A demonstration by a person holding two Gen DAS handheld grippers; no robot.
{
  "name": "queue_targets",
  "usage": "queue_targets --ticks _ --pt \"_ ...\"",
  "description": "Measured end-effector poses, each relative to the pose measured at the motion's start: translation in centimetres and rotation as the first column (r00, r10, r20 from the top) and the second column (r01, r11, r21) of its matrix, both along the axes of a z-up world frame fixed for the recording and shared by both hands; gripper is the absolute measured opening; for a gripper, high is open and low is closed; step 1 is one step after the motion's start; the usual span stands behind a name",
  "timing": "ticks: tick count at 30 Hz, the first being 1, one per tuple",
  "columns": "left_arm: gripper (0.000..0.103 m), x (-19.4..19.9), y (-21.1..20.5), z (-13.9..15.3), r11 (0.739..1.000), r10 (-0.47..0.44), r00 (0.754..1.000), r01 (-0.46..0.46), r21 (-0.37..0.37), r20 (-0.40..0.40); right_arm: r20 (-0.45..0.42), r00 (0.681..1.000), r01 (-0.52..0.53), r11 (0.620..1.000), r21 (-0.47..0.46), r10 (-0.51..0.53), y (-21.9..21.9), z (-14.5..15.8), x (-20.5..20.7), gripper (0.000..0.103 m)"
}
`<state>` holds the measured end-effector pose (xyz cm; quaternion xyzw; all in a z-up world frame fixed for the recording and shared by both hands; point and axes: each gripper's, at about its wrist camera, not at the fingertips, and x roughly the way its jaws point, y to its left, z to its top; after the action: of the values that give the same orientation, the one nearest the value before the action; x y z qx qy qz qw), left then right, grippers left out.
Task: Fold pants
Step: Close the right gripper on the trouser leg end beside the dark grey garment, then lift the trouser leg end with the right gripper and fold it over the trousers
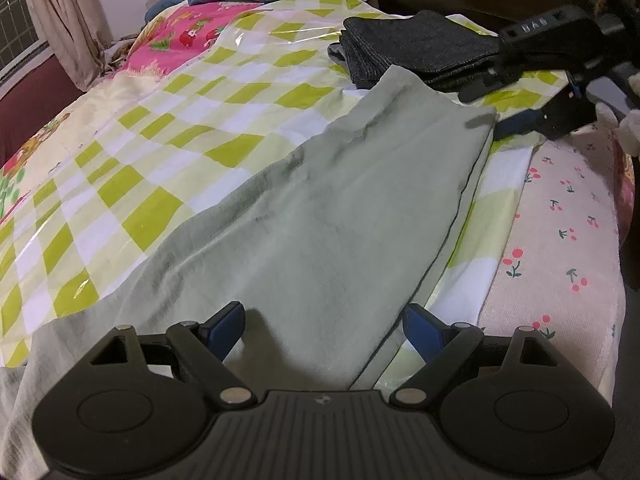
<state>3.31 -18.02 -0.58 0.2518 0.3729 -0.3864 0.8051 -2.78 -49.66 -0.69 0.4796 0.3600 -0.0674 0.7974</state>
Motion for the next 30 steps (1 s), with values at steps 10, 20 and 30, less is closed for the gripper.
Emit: queue_targets --ticks 10,20,30 --pt "0.1 0.1 0.1 -0.2 1.0 0.004 1.0 -0.004 -0.011 -0.01 -0.001 0.999 0.039 0.998 -0.048 -0.039 0.6 -0.8 -1.0 0.044" --pt "0.1 -0.1 0.3 -0.1 1.0 0.009 1.0 -0.009 -0.019 -0.01 0.031 0.999 0.038 0.998 -0.041 -0.037 1.8 -0.4 0.1 0.038" --pt "0.1 -0.1 0.5 -0.3 1.0 0.012 1.0 -0.012 -0.026 -0.008 0.022 1.0 0.023 0.992 -0.122 -0.02 2.6 -1.6 2.4 0.015"
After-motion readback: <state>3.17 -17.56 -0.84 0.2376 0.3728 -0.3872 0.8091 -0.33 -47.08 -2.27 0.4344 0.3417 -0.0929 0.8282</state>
